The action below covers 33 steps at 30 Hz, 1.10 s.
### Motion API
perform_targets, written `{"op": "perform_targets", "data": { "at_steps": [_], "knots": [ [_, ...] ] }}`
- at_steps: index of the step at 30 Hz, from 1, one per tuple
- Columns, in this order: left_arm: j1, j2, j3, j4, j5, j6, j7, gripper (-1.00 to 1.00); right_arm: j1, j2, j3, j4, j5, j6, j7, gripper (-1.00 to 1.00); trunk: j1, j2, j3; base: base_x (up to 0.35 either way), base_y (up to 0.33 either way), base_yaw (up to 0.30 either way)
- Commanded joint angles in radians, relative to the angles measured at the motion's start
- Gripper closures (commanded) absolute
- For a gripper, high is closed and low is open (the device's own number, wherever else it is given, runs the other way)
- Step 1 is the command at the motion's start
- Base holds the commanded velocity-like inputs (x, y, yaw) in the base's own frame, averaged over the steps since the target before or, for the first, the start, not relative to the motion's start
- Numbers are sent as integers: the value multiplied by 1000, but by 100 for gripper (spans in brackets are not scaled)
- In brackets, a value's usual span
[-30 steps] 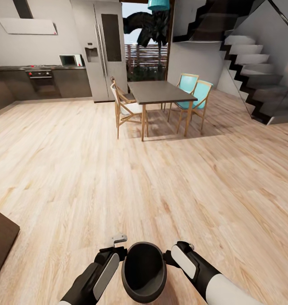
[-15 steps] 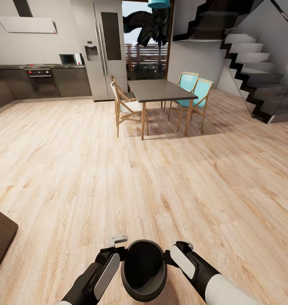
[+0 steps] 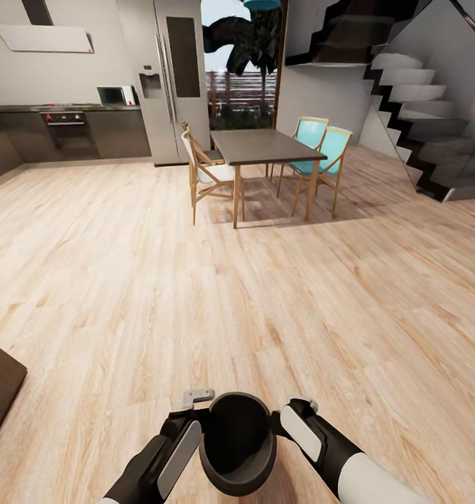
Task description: Place each of the two pumpkins and all three candles from the living room inside a cabinet in the living room (use any cabinet), then make sure every cabinet is closed, and position the cauldron so it is next to a table in the living room.
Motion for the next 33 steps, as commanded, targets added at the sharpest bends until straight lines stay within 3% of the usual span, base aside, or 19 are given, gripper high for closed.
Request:
{"op": "perform_targets", "data": {
  "at_steps": [1, 5, 9, 33],
  "knots": [
    [-1, 0, -3, -1, 10, 1, 9, -100, -1, 0, 4, -1, 7, 1, -2, -100, 4, -8, -4, 0, 0, 0],
    [-1, 0, -20, 0, 10, 1, 6, -100, -1, 2, 4, 1, 75, -1, 33, -100, 19, -36, -17, 0, 0, 0],
    [-1, 1, -41, 1, 10, 1, 5, -100, -1, 4, 3, 3, 111, -10, 48, -100, 34, -64, -29, 0, 0, 0],
    [-1, 2, -46, -4, 10, 1, -1, -100, -1, 5, 5, 7, 121, -44, 55, -100, 126, -232, -104, 0, 0, 0]
  ]
}}
